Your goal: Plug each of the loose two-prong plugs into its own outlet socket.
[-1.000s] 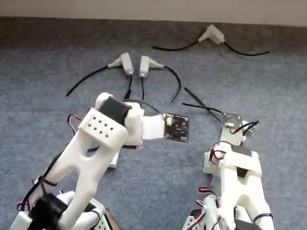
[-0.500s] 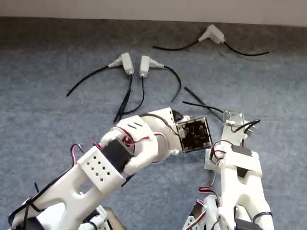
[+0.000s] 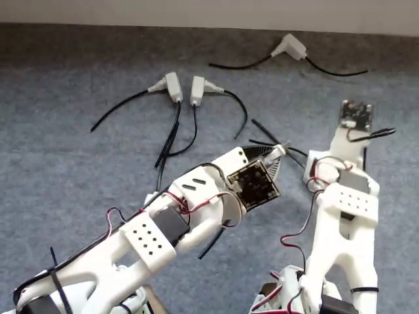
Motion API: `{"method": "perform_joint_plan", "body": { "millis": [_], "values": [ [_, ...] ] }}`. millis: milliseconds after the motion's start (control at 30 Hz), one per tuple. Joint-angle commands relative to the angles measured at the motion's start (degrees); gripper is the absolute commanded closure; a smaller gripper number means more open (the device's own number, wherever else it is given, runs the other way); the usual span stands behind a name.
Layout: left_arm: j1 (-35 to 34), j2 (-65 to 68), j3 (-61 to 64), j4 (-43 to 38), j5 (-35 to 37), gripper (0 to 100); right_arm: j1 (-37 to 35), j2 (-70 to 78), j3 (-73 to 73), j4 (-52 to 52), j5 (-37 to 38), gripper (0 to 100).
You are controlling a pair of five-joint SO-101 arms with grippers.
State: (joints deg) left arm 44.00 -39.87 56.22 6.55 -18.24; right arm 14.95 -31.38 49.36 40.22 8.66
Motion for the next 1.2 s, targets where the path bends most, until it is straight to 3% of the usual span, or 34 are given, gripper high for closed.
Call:
{"method": "perform_joint_plan", "body": {
  "millis": [0,367,567,800,1167],
  "values": [
    [1.98,-1.63,1.36,-6.07,2.9,99,1.36,-0.75,-9.01,-2.42,-0.09,99.1],
    [4.88,-1.71,4.97,-10.02,3.52,99,-10.59,-1.63,-16.75,-0.22,-0.53,99.1],
    [4.88,-1.89,6.46,-10.37,3.52,99,-17.71,-16.75,-11.74,1.1,-3.96,99.1],
    [4.88,-1.89,6.64,-10.02,3.6,99,-19.21,-33.63,-4.35,0.92,-4.92,99.1],
    [5.41,-1.98,7.78,-10.37,3.6,99,-15.69,-32.48,10.15,-10.07,-5.36,99.1]
  ]
}}
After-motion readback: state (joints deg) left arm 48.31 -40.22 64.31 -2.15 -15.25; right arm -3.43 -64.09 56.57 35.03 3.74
